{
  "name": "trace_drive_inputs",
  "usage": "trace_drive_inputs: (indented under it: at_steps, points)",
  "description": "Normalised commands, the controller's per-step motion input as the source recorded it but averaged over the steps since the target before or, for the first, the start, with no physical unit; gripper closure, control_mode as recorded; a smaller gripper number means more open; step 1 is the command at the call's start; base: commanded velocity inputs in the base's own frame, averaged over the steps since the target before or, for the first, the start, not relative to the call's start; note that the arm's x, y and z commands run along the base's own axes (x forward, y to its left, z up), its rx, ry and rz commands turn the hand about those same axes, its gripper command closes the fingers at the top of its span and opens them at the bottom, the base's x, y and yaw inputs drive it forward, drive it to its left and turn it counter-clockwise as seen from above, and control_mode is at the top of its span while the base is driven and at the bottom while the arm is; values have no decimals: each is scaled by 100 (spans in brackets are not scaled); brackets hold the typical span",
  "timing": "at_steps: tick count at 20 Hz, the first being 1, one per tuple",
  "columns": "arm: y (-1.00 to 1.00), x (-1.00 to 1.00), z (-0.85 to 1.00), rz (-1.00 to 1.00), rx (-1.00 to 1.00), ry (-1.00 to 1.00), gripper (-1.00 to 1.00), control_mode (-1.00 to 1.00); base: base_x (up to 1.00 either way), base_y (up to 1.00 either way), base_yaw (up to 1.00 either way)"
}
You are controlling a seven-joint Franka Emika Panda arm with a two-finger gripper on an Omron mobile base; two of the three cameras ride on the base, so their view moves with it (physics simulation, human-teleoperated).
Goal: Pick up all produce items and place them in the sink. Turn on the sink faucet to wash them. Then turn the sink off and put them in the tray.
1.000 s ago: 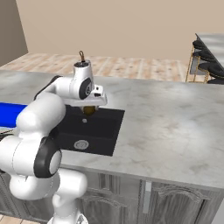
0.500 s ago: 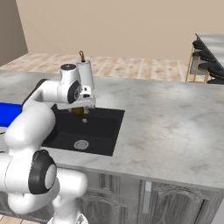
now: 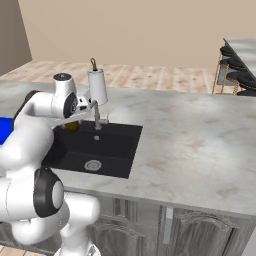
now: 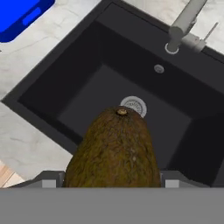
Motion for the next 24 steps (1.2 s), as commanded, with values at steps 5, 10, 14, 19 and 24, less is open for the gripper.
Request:
trace_drive_inputs:
  at_steps: [5, 10, 14, 19, 24]
  points:
    - [65, 0, 0, 19, 0, 0, 100, -100, 0, 0, 0]
    - [65, 2, 0, 12, 0, 0, 100, -100, 0, 0, 0]
    - [62, 9, 0, 3, 0, 0, 100, -100, 0, 0, 0]
    - [27, 0, -3, 5, -1, 1, 100, -100, 0, 0, 0]
    - [78, 11, -6, 0, -8, 4, 100, -100, 0, 0, 0]
